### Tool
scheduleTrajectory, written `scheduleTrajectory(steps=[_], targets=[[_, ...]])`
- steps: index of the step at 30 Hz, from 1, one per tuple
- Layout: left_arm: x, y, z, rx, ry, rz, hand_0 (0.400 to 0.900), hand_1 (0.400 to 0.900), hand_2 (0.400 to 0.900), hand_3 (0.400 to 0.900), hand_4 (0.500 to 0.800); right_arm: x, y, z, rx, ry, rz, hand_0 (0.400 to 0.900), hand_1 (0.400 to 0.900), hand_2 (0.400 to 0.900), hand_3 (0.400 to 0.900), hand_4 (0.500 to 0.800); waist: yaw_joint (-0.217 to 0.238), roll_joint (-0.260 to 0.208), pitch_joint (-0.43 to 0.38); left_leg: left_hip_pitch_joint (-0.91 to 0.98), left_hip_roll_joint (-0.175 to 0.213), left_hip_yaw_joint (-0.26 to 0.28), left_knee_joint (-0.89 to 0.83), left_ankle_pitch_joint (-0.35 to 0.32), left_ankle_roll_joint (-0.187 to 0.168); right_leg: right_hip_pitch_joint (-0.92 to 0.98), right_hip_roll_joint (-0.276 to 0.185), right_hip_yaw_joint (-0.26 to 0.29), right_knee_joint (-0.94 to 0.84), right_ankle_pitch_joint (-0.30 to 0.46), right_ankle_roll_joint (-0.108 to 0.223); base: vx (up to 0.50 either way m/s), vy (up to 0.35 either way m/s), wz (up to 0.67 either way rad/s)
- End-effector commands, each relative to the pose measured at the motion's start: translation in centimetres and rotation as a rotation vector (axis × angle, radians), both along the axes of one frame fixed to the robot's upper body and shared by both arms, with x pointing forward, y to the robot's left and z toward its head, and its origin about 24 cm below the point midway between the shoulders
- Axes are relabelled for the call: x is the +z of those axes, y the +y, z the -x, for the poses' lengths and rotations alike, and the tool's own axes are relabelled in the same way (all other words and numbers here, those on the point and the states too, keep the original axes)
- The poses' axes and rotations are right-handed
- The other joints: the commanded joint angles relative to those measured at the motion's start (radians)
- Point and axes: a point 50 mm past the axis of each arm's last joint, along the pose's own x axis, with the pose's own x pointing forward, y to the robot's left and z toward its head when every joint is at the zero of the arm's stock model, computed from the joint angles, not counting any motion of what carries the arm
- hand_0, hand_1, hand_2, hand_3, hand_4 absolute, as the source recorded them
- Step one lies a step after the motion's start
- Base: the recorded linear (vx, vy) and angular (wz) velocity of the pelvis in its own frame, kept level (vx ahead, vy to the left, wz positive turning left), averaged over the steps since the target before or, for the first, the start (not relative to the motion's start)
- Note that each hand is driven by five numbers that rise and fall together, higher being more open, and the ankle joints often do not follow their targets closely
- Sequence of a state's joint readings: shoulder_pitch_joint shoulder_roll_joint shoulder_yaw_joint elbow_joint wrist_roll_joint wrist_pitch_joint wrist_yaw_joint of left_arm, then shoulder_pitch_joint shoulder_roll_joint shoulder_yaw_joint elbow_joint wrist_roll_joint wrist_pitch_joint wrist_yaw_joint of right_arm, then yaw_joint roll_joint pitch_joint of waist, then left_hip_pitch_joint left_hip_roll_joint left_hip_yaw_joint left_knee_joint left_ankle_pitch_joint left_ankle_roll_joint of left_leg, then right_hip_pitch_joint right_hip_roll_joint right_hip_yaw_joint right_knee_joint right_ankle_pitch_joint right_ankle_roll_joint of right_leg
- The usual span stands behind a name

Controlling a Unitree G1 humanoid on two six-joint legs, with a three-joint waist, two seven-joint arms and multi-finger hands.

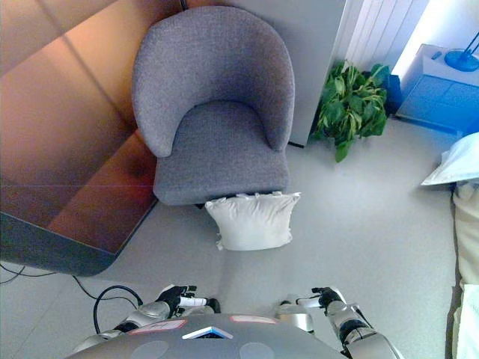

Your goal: Pick up the pillow and put it on the sofa.

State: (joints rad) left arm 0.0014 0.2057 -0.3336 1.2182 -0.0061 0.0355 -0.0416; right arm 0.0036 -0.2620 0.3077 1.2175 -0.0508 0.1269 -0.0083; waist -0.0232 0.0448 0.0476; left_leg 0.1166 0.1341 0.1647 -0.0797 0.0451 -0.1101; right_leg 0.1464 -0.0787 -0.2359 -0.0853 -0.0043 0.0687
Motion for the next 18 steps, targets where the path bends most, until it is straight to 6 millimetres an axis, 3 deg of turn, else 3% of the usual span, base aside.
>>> scheduleTrajectory(steps=[1, 4, 6, 8, 10, 15, 18], targets=[[0.6, 1.0, -2.0, -0.003, -0.093, -0.065, 0.9, 0.9, 0.9, 0.9, 0.8, -0.3, 2.1, -1.1, 0.003, 0.005, -0.059, 0.9, 0.9, 0.9, 0.9, 0.8, -0.01, -0.052, 0.035, 0.01, -0.068, 0.038, 0.021, -0.058, 0.055, -0.042, 0.025, 0.034, 0.045, -0.014, 0.023, 0.02, -0.105, 0.02], [1.1, 1.1, -3.3, 0.13, -0.197, -0.048, 0.9, 0.9, 0.9, 0.9, 0.8, -0.2, 1.8, -1.4, -0.012, -0.011, -0.041, 0.9, 0.9, 0.9, 0.9, 0.8, -0.02, -0.072, 0.055, -0.045, -0.049, 0.042, 0.163, -0.078, 0.047, -0.07, 0.03, 0.067, 0.074, -0.019, 0.0, 0.0, -0.132, -0.06], [1.4, 1.2, -4.0, 0.215, -0.268, -0.036, 0.9, 0.9, 0.9, 0.9, 0.8, -0.1, 1.4, -1.4, -0.001, -0.007, -0.03, 0.9, 0.9, 0.9, 0.9, 0.8, -0.01, -0.1, 0.084, -0.138, -0.019, 0.04, 0.36, -0.047, 0.044, -0.077, 0.024, 0.069, 0.09, -0.013, -0.023, -0.01, -0.178, -0.27], [1.7, 1.4, -4.4, 0.28, -0.317, -0.028, 0.9, 0.9, 0.9, 0.9, 0.8, -0.1, 1.0, -1.0, 0.005, 0.015, -0.012, 0.9, 0.9, 0.9, 0.9, 0.8, 0.009, -0.107, 0.115, -0.214, -0.003, 0.024, 0.435, -0.006, 0.043, -0.068, 0.033, 0.083, 0.105, -0.019, -0.035, 0.08, -0.115, -0.29], [1.8, 1.8, -4.3, 0.29, -0.332, -0.032, 0.9, 0.9, 0.9, 0.9, 0.8, -0.1, 0.4, -0.3, -0.007, 0.034, 0.001, 0.9, 0.9, 0.9, 0.9, 0.8, 0.023, -0.099, 0.139, -0.239, 0.016, 0.026, 0.39, 0.029, 0.031, -0.042, 0.048, 0.092, 0.113, -0.038, -0.034, 0.2, 0.006, -0.18], [1.5, 1.6, -3.3, 0.293, -0.323, -0.027, 0.9, 0.9, 0.9, 0.9, 0.8, -0.2, -0.6, 1.4, -0.021, 0.063, 0.016, 0.9, 0.9, 0.9, 0.9, 0.8, 0.055, -0.053, 0.146, -0.282, 0.042, 0.008, 0.096, 0.204, -0.031, 0.054, 0.075, 0.093, 0.084, -0.09, -0.021, 0.32, 0.12, -0.25], [1.3, 1.3, -3.1, 0.309, -0.317, -0.009, 0.9, 0.9, 0.9, 0.9, 0.8, -0.2, -0.8, 1.8, -0.018, 0.06, 0.023, 0.9, 0.9, 0.9, 0.9, 0.8, 0.07, -0.037, 0.144, -0.309, 0.042, 0.017, 0.042, 0.241, -0.043, 0.096, 0.072, 0.087, 0.092, -0.137, -0.015, 0.33, 0.182, -0.25]])
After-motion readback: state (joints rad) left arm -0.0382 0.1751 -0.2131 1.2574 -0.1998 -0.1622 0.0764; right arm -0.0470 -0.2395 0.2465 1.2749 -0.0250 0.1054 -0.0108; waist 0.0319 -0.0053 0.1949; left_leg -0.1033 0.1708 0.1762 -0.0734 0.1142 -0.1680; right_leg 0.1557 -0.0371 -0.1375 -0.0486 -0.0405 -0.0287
